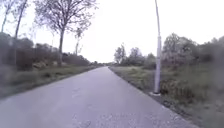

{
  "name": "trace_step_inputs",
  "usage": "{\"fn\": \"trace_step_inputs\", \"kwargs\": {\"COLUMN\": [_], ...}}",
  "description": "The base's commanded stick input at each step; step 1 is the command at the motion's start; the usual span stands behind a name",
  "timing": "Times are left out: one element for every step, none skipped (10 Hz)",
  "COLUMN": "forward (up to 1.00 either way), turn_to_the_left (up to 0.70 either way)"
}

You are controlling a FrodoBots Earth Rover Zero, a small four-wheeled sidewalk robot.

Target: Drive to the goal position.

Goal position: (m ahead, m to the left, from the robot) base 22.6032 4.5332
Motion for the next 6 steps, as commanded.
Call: {"fn": "trace_step_inputs", "kwargs": {"forward": [1.0, 1.0, 1.0, 1.0, 1.0, 1.0], "turn_to_the_left": [0.0, 0.25, 0.33, 0.4, 0.4, 0.4]}}
